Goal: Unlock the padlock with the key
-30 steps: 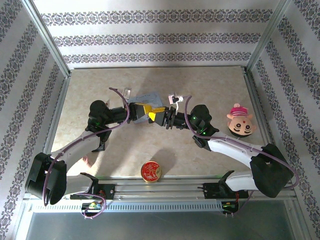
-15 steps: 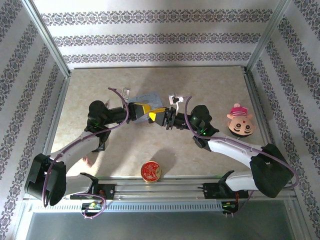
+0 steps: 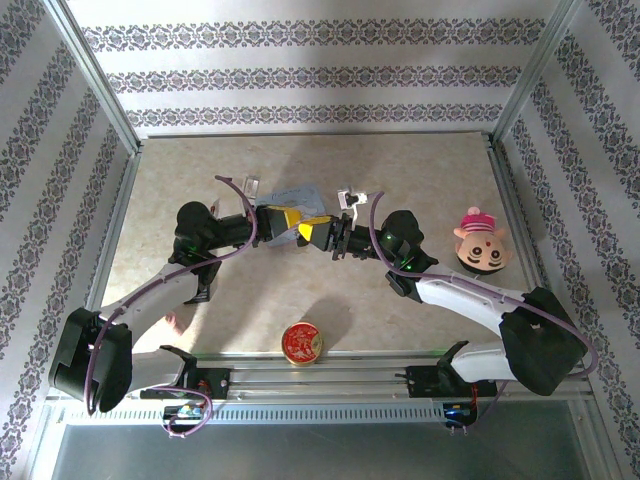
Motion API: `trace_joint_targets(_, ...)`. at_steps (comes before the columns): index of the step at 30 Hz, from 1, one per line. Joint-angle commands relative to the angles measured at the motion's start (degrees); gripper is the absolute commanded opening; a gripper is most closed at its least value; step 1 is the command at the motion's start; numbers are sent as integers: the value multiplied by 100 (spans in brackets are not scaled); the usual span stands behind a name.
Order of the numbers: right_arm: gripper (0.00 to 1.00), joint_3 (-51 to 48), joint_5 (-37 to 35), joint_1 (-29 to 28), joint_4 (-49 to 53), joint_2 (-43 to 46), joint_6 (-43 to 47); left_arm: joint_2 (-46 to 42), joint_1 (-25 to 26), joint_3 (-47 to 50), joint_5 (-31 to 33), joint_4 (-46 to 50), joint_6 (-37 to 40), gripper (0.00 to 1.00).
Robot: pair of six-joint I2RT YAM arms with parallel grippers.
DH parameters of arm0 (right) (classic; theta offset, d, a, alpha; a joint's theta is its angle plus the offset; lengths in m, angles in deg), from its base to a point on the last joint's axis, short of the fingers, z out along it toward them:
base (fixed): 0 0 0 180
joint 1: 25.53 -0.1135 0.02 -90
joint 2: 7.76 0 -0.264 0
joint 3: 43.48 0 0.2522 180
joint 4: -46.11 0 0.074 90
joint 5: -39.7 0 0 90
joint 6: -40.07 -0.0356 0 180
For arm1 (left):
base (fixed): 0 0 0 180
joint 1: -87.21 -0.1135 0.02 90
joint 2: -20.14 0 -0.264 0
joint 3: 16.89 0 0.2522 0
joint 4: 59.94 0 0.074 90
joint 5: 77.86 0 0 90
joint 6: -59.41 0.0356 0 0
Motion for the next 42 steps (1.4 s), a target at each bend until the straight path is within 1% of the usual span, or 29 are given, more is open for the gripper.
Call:
trace_joint_targets(1,7,-136,114,56,-243,120,-7,-115,-168,60,194,-336,-63,0)
trace_joint_targets(5,0,-163,105,69,-243,178,-10,-113,-188,84,268,-333,-89,0)
trace_joint_targets(11,0,-271,-105,112,-226,279,-39,-139,-229,145,423,-324,-136,0)
trace_joint_targets(12,0,-298,-167,125,-210,296,-47,-144,-237,153,463,-290,-133,7)
trace_joint_targets(13,0,-319,-250,143,-155,321,-55,-167,-241,156,514,-225,-133,20)
trace_joint_targets(14,0,-330,-336,172,-33,345,-56,-188,-256,155,595,-112,-133,36)
trace_joint_targets(16,0,-356,-525,213,295,382,6,-269,-266,163,873,251,-105,63)
trace_joint_targets(18,0,-378,-790,247,819,435,93,-433,-274,148,1324,918,10,82)
trace_joint_targets(19,0,-395,-909,256,1078,461,141,-555,-269,129,1592,1390,142,97)
trace_joint_targets(20,0,-424,-993,261,1254,486,182,-690,-271,105,1912,1854,325,99)
trace_joint_targets(23,0,-509,-1304,267,1699,585,247,-1116,-215,18,2865,3150,924,99)
trace_joint_targets(24,0,-527,-1449,270,1886,634,274,-1239,-157,-30,3266,3575,1138,99)
trace_joint_targets(26,0,-556,-1752,277,2319,720,348,-1445,67,-138,4264,4412,1416,99)
trace_joint_targets(29,0,-645,-2061,280,2668,813,390,-1473,405,-209,5155,4951,1569,99)
trace_joint_targets(33,0,-738,-2458,267,3159,886,386,-1102,953,-393,5943,5396,1605,99)
trace_joint_targets(38,0,-841,-2816,229,3634,954,390,-207,1703,-796,6978,5870,1592,99)
trace_joint_targets(39,0,-877,-2843,227,3654,964,397,-56,1781,-853,7051,5884,1566,99)
trace_joint_targets(42,0,-977,-2900,225,3745,1032,440,442,1923,-1012,6960,5914,1338,99)
